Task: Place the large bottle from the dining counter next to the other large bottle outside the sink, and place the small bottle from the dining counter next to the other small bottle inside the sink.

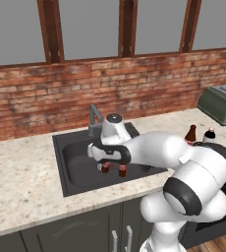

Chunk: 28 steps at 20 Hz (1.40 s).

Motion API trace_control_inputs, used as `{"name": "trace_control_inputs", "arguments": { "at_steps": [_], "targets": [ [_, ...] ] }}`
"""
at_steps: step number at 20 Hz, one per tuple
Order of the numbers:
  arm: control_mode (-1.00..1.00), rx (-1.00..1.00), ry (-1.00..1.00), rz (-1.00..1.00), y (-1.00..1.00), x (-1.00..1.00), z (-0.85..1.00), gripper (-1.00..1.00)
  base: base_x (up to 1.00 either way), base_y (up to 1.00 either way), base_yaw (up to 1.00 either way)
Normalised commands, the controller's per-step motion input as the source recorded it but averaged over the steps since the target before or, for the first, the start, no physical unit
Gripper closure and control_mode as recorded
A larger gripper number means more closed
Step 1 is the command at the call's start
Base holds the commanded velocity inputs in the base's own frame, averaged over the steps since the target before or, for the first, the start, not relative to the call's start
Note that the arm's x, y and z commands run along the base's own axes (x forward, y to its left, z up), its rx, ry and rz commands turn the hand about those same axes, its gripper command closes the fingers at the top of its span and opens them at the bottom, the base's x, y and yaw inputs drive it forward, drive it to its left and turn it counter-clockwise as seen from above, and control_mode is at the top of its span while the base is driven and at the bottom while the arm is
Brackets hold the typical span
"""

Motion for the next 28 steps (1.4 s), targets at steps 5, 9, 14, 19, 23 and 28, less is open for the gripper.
{"name": "trace_control_inputs", "arguments": {
  "at_steps": [5,9,14,19,23,28],
  "targets": [
    [-1.00,0.00,0.00,-0.01,0.18,0.24,-0.13,1.00,0.00,0.00,0.00],
    [-1.00,0.00,0.00,-0.02,0.13,0.47,-0.02,1.00,0.00,0.00,0.00],
    [-1.00,0.00,0.00,-0.02,0.10,0.55,0.00,1.00,0.00,0.00,0.00],
    [-1.00,0.00,0.00,0.00,0.20,0.06,-0.11,1.00,0.00,0.00,0.00],
    [-1.00,0.00,0.00,0.00,0.19,0.01,-0.29,1.00,0.00,0.00,0.00],
    [-1.00,0.00,0.00,0.00,0.08,0.01,-0.34,1.00,0.00,0.00,0.00]
  ]
}}
